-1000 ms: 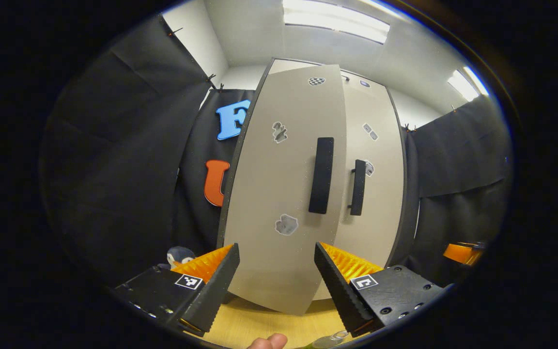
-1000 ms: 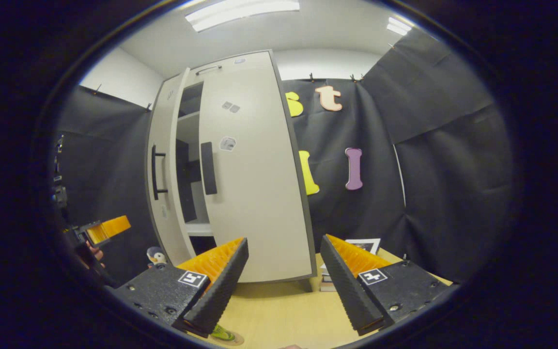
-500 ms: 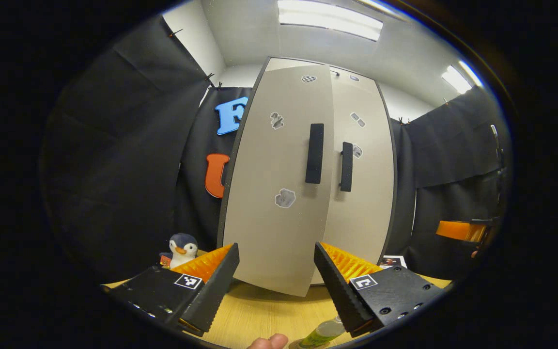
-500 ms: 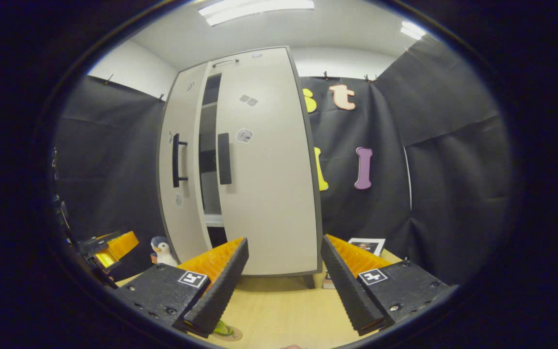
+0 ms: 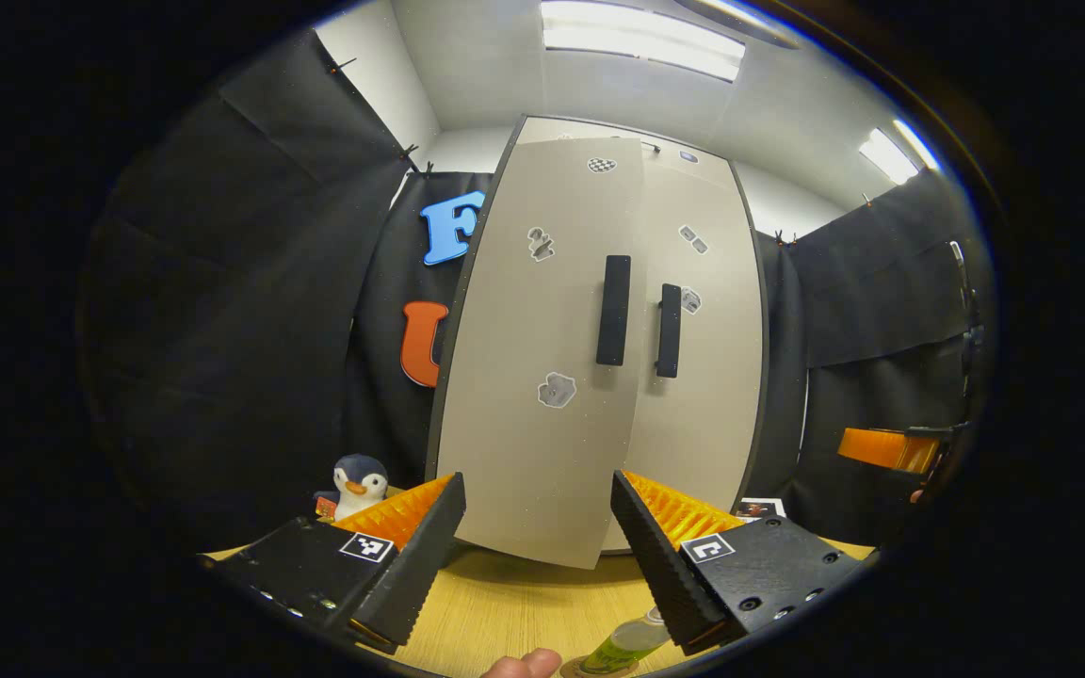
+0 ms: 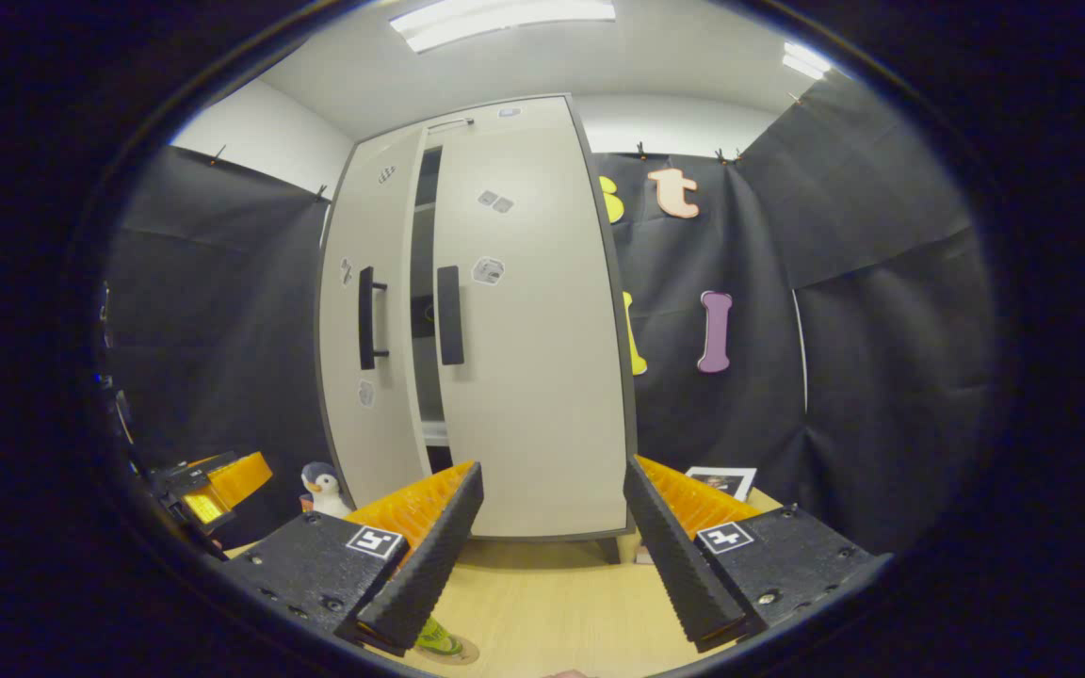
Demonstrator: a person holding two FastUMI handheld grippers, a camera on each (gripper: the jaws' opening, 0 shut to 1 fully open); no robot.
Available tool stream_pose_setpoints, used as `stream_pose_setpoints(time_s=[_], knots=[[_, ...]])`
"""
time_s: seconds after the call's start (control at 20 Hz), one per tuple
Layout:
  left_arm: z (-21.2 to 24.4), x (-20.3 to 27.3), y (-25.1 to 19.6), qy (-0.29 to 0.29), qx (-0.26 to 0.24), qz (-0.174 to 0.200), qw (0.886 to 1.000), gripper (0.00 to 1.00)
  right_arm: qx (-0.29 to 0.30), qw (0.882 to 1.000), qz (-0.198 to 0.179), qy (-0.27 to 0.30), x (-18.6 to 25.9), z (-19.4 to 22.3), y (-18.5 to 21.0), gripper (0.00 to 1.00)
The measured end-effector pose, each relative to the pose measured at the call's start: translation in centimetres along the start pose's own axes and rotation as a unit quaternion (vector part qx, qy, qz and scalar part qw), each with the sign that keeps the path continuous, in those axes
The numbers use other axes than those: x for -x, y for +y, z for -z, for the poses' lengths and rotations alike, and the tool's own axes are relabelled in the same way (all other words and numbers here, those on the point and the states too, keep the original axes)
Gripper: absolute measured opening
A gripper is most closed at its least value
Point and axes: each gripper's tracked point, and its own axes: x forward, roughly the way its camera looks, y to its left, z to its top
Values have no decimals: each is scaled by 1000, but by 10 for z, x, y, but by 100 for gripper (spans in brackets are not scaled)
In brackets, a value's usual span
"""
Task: Grasp the bottle in the cabinet with the left hand and place it on the coaster, then close the right door with the right hand and the left door with the left hand.
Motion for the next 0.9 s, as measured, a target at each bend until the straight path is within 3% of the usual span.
stream_pose_setpoints(time_s=[0.05, 0.3, 0.35, 0.4, 0.65, 0.7, 0.8, 0.9], knots=[[-4, 0, 2, -1, -1, 0, 1000, 95, -1, 1000, 1, 2, 1, 1, 0, 98], [-14, 1, 1, -18, -9, -6, 1000, 95, -5, 1000, 7, 7, 5, 4, -5, 99], [-14, 1, 0, -18, -9, -4, 1000, 99, -7, 1000, 8, 7, 5, 4, -5, 99], [-14, 2, -2, -18, -9, -2, 1000, 95, -8, 1000, 8, 8, 5, 4, -5, 98], [-20, 4, -3, -24, -10, -1, 1000, 95, -9, 1000, 13, 6, 7, 3, -10, 98], [-20, 5, -4, -24, -11, 0, 1000, 99, -11, 1000, 13, 6, 8, 3, -10, 99], [-21, 6, -4, -24, -12, -1, 1000, 95, -14, 1000, 14, 8, 10, 4, -11, 98], [-24, 6, -3, -28, -14, -3, 1000, 100, -16, 1000, 14, 10, 11, 6, -11, 99]])
